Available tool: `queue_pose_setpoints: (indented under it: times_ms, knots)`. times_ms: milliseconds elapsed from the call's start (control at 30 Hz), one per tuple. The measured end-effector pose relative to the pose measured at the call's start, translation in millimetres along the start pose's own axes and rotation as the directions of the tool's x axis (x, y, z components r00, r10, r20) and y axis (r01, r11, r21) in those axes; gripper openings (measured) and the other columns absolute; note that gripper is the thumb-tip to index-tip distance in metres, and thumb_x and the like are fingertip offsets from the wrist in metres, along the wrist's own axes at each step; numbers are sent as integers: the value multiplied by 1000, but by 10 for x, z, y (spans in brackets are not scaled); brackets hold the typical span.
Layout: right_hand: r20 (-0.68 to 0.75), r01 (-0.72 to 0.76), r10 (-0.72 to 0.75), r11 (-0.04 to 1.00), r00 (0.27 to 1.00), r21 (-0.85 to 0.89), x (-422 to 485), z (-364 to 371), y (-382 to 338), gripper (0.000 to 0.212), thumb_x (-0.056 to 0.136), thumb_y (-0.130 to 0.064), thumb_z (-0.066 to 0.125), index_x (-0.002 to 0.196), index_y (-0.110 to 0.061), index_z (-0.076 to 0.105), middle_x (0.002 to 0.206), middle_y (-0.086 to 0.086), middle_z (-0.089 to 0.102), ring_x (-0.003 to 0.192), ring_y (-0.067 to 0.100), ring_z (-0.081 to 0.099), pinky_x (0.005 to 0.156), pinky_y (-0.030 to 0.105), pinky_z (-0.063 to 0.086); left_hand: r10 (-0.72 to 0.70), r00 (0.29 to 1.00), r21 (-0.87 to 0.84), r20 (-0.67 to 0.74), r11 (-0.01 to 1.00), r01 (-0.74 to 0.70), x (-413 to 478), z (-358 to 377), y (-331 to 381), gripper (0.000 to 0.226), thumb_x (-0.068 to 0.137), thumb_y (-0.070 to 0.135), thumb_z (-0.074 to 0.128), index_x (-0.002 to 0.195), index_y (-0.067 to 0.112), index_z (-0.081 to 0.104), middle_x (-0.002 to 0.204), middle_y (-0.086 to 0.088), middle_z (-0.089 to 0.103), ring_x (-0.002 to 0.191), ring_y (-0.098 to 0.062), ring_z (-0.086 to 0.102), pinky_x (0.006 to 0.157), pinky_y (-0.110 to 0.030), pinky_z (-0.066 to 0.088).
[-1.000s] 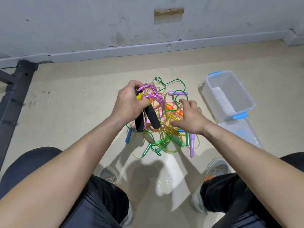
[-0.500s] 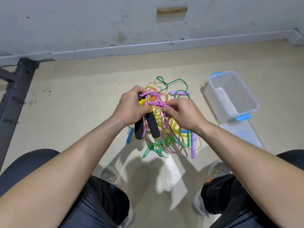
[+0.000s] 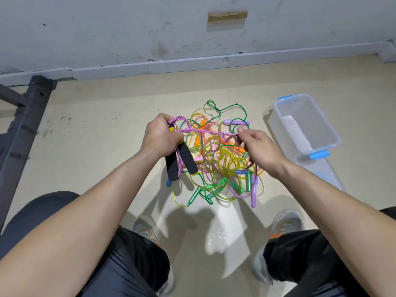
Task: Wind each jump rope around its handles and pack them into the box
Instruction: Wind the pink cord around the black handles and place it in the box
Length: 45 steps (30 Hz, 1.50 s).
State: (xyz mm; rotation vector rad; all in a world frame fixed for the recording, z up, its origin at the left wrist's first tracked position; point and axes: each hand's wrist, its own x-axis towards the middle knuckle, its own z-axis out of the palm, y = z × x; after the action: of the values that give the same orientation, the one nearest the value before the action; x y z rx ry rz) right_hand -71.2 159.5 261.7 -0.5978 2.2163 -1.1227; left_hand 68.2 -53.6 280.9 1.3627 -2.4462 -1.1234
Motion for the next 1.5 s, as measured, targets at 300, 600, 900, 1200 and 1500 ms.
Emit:
queue_pose_setpoints:
  times_ms: [300, 600, 900, 1200, 1500]
  knots:
    - [38, -209, 340, 659, 940, -723, -53, -133, 178, 32, 95, -40, 46, 92, -12, 60, 102, 14, 65, 93, 34, 61, 77, 33, 47, 3, 1000, -78, -11, 997, -4, -41, -15, 86, 32, 78, 14, 74, 106, 20, 60, 93, 6, 60, 83, -16, 57, 66, -26, 40]
    - [170, 29, -14, 996, 985, -83, 12, 5, -150, 85, 69, -36, 60, 151, -29, 38, 154, -1, 36, 143, 17, 33, 118, 39, 28, 289, 947, -190, 139, 946, -261, -185, -19, 260, 35, 76, 14, 76, 105, 27, 62, 95, 9, 68, 82, -12, 62, 75, -26, 49]
    - [251, 65, -147, 950, 957, 307, -21, 32, -375, 27, 101, -20, 58, 78, -6, 62, 51, -5, 42, 45, 12, 42, 50, 29, 37, 333, 901, -342, 280, 911, -231, -202, -126, 238, 35, 82, 0, 77, 107, 21, 64, 89, 7, 67, 71, -3, 62, 66, -18, 50]
    - [141, 37, -92, 935, 986, 351, -72, -129, -500, 30, 101, -17, 57, 74, -11, 69, 46, -15, 43, 45, 6, 30, 51, 29, 21, 330, 852, -409, 407, 900, -154, -169, -248, 306, 30, 86, 2, 75, 108, 21, 67, 91, -4, 70, 76, -17, 65, 64, -32, 51]
    - [140, -26, -35, 910, 990, 413, -159, 38, -538, 27, 101, -12, 52, 85, -6, 72, 49, -7, 40, 42, 12, 32, 44, 23, 28, 311, 920, -313, 238, 922, -230, -126, -85, 211, 32, 83, 7, 77, 104, 26, 64, 91, 8, 69, 75, -7, 63, 73, -25, 51]
